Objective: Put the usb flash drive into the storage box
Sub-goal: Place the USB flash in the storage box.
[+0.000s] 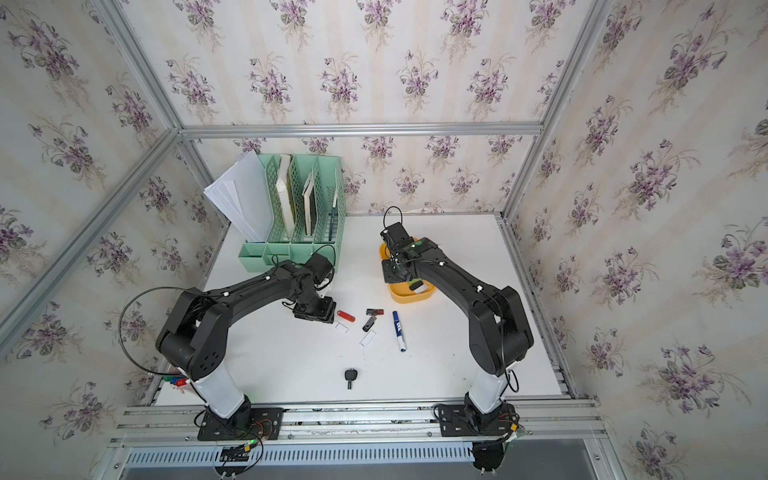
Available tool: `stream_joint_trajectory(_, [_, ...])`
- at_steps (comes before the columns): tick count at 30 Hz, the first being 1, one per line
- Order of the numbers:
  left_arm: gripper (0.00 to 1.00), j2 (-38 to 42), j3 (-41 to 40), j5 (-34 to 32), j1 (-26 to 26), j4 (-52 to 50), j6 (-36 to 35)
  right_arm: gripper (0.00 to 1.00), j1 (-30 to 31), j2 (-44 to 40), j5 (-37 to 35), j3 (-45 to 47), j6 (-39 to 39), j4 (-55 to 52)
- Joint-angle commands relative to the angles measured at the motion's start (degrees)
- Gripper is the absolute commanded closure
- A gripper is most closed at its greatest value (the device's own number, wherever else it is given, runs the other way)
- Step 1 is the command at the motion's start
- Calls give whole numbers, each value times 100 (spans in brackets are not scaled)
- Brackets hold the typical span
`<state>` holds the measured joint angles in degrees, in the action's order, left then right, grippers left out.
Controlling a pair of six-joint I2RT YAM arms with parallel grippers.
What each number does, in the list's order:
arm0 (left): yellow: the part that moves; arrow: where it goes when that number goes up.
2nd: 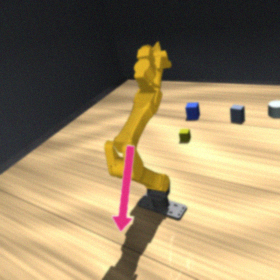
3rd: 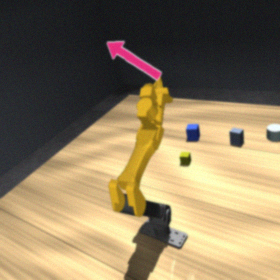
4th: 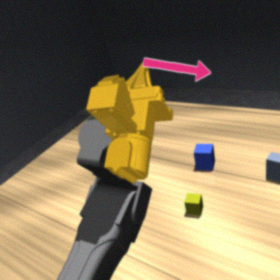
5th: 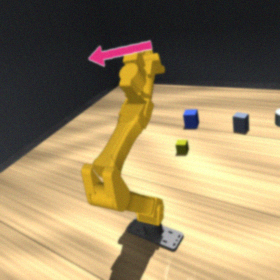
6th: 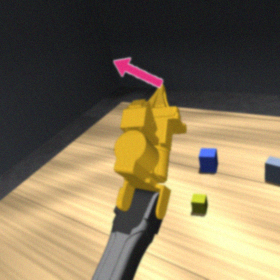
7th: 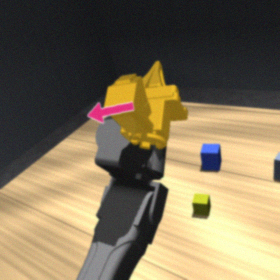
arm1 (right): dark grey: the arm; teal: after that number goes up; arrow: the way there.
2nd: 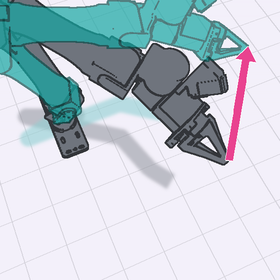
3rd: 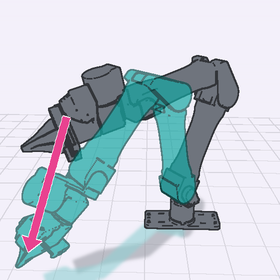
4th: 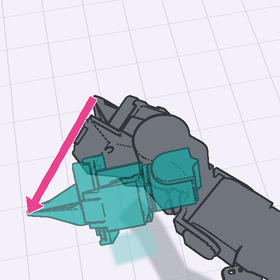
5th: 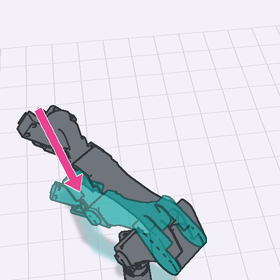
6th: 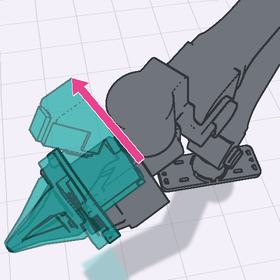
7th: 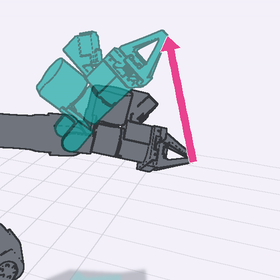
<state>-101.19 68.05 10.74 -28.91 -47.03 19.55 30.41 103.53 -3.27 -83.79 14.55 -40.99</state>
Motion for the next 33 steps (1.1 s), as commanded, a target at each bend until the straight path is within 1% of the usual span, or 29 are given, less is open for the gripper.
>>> stream_joint_trajectory(1, [31,-81,85,45,5,-105,-66,85,-295,400,63,-199,-394,146])
stream_joint_trajectory(5, [31,-179,153,86,-5,-78,-41,86,-459,979,246,-423,-566,299])
stream_joint_trajectory(8, [31,-282,280,90,-16,-126,-3,86,-484,1233,308,-525,-602,386])
stream_joint_trajectory(19, [29,-668,809,200,-173,-188,194,86,-483,1707,485,-638,-628,417])
stream_joint_trajectory(23, [29,-800,895,181,-286,-188,249,80,-478,1834,528,-680,-645,400])
stream_joint_trajectory(28, [29,-850,876,283,-351,-99,321,64,-484,1882,494,-690,-681,371])
stream_joint_trajectory(31, [29,-876,899,326,-392,-76,360,58,-478,1873,476,-691,-681,367])
stream_joint_trajectory(33, [29,-877,901,349,-414,-77,424,56,-482,1828,444,-687,-648,364])
